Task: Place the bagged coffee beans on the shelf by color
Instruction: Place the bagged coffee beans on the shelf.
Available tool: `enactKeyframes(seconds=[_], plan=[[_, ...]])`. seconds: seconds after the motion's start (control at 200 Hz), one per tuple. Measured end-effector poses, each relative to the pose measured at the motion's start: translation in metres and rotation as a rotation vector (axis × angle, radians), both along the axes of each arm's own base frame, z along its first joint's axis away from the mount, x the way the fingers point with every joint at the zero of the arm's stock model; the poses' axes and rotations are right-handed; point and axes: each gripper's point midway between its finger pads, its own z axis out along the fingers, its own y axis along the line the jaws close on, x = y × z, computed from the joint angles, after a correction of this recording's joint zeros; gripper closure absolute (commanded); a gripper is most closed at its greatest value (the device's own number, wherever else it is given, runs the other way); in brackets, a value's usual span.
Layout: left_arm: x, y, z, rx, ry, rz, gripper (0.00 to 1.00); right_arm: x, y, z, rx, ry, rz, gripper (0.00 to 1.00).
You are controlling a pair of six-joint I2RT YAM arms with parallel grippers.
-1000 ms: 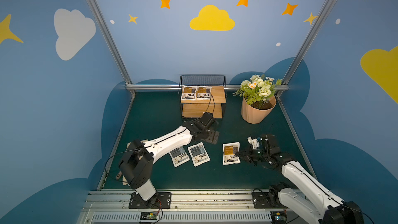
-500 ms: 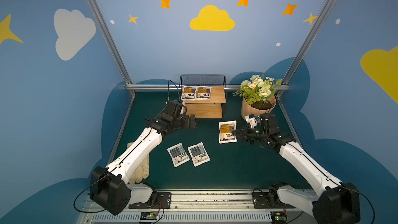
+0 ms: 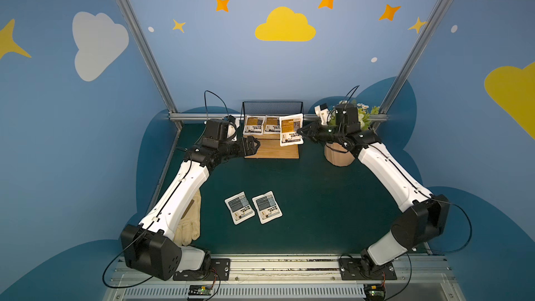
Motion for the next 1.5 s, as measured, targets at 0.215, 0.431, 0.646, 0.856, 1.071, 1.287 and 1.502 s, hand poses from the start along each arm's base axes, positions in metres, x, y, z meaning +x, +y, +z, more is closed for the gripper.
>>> enactKeyframes(seconds=[0.215,0.431,0.646,0.856,1.071,1.287,1.502], plan=[[0.012,-0.006,-0.005,0.001,0.012,-0.019,0.0,0.055,0.004,0.01,-0.111,-0.086,-0.071,1.0],[0.018,-0.007,-0.015,0.016,0.031,-0.027,0.0,0.094,0.005,-0.005,-0.222,-0.097,-0.113,1.0],[0.018,-0.008,-0.017,0.024,0.026,-0.04,0.0,0.112,0.001,-0.033,-0.315,-0.057,-0.143,1.0],[0.019,-0.008,-0.017,0.026,0.021,-0.042,0.0,0.114,-0.005,-0.056,-0.373,-0.009,-0.155,1.0],[0.018,-0.008,-0.025,0.031,0.032,-0.044,0.0,0.117,-0.007,-0.063,-0.392,0.005,-0.165,1.0],[0.017,-0.007,-0.026,0.031,0.032,-0.043,0.0,0.127,-0.008,-0.079,-0.407,0.025,-0.174,0.95],[0.017,-0.007,-0.027,0.032,0.033,-0.043,0.0,0.13,-0.005,-0.088,-0.409,0.039,-0.171,0.58]])
